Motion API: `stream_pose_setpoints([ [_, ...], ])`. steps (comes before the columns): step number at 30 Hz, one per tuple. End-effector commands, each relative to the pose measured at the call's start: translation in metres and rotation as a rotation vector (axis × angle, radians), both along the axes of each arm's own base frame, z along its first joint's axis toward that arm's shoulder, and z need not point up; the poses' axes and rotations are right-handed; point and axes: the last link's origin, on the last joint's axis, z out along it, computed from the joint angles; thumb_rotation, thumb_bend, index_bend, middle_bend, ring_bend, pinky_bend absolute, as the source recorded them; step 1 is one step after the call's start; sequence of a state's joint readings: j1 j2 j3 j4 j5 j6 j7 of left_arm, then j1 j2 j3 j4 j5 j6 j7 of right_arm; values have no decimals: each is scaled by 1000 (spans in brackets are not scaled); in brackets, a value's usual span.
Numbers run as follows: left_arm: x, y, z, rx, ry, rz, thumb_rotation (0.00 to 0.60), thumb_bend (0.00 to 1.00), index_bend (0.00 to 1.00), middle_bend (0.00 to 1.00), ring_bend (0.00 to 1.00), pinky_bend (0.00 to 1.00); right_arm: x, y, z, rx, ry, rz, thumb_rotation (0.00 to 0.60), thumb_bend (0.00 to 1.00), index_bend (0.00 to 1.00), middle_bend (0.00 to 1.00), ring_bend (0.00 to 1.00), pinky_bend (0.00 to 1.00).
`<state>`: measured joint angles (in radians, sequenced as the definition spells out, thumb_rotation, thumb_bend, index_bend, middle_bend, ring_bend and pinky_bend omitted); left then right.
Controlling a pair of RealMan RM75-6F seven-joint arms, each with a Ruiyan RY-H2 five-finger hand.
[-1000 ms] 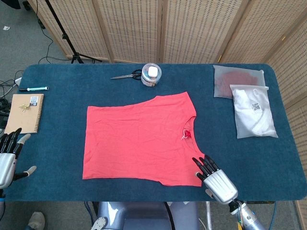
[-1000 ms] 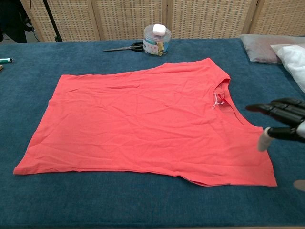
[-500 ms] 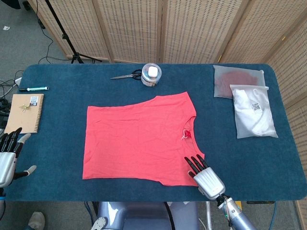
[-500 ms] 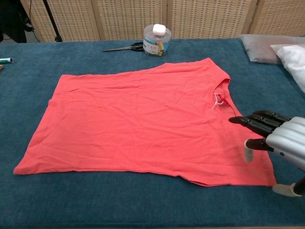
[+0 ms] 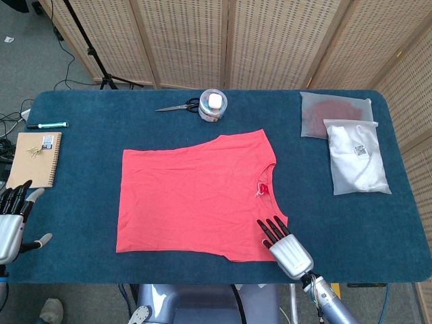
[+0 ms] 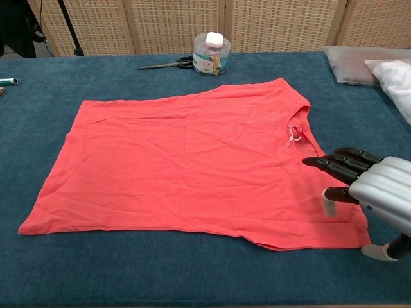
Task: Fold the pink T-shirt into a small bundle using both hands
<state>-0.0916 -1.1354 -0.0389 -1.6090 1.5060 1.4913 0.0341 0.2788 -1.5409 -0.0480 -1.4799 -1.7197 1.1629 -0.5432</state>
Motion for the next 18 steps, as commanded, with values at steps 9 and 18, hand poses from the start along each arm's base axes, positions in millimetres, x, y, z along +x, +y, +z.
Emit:
stream_pose_setpoints([
  [9, -1, 1, -2, -7, 5, 4, 600, 0, 0, 0, 0, 0, 3, -4, -3, -16, 5, 19, 600, 331, 464, 0, 0, 0],
  [18, 1, 0, -7, -21, 6, -2, 600, 0, 0, 0, 0, 0, 3, -6, -5, 3, -33, 40, 600, 414, 538, 21, 0, 0],
])
